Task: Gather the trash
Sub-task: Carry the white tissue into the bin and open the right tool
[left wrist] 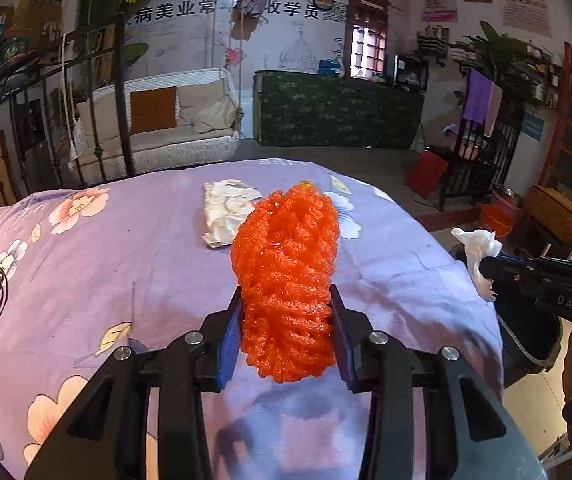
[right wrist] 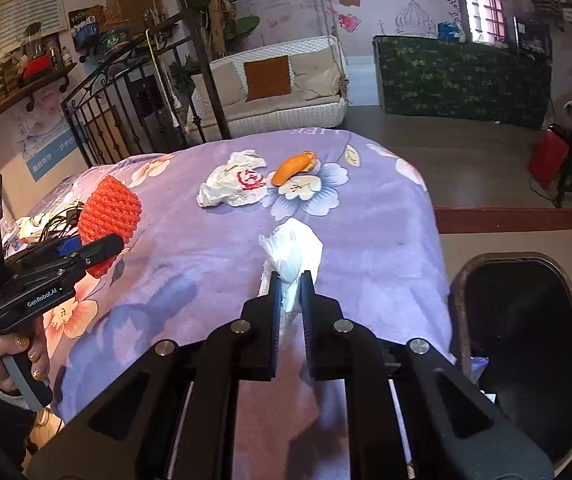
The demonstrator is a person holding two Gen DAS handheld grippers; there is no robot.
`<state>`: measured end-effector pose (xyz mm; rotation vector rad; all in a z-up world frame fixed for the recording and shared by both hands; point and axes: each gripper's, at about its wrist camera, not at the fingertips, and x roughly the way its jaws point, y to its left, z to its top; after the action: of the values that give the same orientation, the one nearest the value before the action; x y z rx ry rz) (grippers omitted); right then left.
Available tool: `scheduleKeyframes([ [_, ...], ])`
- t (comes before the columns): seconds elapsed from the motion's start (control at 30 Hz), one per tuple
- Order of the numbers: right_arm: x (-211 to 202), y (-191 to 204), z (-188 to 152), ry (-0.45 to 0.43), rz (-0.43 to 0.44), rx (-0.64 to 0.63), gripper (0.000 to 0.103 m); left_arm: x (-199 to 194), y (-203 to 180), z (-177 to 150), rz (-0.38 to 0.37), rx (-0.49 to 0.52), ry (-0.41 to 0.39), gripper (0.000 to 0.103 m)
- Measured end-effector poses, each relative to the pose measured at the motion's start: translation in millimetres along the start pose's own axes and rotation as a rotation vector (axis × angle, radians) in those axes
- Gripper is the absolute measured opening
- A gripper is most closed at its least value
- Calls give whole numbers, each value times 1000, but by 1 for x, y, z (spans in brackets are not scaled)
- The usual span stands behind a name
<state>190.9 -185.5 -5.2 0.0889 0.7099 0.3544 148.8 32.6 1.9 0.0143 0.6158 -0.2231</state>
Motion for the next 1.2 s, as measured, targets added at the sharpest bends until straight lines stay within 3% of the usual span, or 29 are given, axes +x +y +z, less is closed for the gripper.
scheduleKeyframes([
  [0.33, -49, -65, -33, -30, -136, 102, 11, 12, -72, -2, -154, 48, 11, 40],
  [0.57, -62, -105, -49, -21, -239, 172, 11, 24, -116, -8, -234, 97, 32, 40],
  [0.93, -44, -155, -69, 61, -325, 259, 11, 37, -156, -14, -304, 154, 60, 40],
  [1.2, -17, -186, -82, 189, -378, 326, 11, 45, -185, -18, -339, 205, 84, 40],
])
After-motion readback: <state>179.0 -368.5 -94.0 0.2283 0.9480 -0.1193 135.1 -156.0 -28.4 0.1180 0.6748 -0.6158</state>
